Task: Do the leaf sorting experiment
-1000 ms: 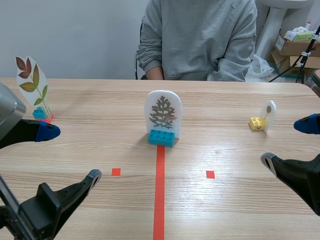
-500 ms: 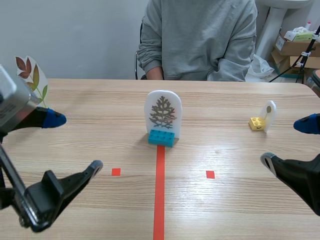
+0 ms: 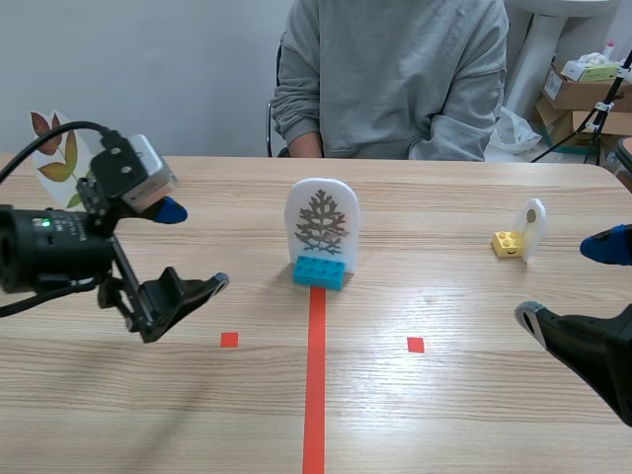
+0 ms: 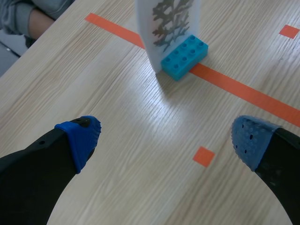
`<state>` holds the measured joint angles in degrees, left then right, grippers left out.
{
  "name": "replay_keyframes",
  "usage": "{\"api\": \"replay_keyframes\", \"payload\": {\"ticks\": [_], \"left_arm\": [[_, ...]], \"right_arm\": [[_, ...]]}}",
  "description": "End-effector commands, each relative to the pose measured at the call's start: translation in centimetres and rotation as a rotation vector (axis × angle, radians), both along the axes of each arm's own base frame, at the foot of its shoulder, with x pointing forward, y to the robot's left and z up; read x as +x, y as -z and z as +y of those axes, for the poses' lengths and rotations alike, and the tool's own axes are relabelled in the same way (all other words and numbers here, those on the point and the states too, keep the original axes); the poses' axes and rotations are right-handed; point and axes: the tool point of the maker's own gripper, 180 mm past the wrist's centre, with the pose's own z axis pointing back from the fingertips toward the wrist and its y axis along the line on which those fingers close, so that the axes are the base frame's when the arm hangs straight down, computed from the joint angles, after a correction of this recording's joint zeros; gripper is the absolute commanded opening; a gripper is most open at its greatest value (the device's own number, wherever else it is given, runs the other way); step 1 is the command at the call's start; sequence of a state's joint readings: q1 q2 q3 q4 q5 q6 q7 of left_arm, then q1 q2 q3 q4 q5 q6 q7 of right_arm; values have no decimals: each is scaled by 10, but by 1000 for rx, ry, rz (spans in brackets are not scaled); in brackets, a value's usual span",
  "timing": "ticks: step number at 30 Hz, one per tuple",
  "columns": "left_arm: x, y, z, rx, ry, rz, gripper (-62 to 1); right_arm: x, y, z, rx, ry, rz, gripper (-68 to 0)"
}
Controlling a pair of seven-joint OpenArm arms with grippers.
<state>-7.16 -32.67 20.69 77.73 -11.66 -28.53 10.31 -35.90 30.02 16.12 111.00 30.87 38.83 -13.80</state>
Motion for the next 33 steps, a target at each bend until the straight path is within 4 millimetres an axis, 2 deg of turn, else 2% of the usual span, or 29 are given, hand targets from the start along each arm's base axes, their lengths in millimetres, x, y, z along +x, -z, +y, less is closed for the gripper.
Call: {"api": "replay_keyframes", "payload": {"ticks": [1, 9, 15, 18, 24, 29, 31, 33], "left_arm": [[14, -15, -15, -26, 25, -52, -11], [59, -2, -65, -9, 95, -38, -11], [73, 7, -109, 8, 150, -25, -11], [76, 12, -124, 21, 165, -15, -11], [78, 15, -134, 12, 158, -24, -11], [81, 18, -130, 27, 140, -34, -14], [82, 18, -130, 30, 138, -36, -55], [82, 18, -130, 30, 138, -36, -140]], "right_arm": [[5, -7, -1, 3, -6, -26, -126], [5, -7, -1, 2, -6, -26, -126], [4, -7, -1, 1, -6, -24, -126], [4, -7, -1, 1, -6, -24, -126], [4, -7, -1, 2, -6, -24, -126], [4, -7, -1, 2, -6, -24, -126], [4, -7, -1, 2, -6, -24, -126], [4, -7, -1, 2, -6, -24, -126]]}}
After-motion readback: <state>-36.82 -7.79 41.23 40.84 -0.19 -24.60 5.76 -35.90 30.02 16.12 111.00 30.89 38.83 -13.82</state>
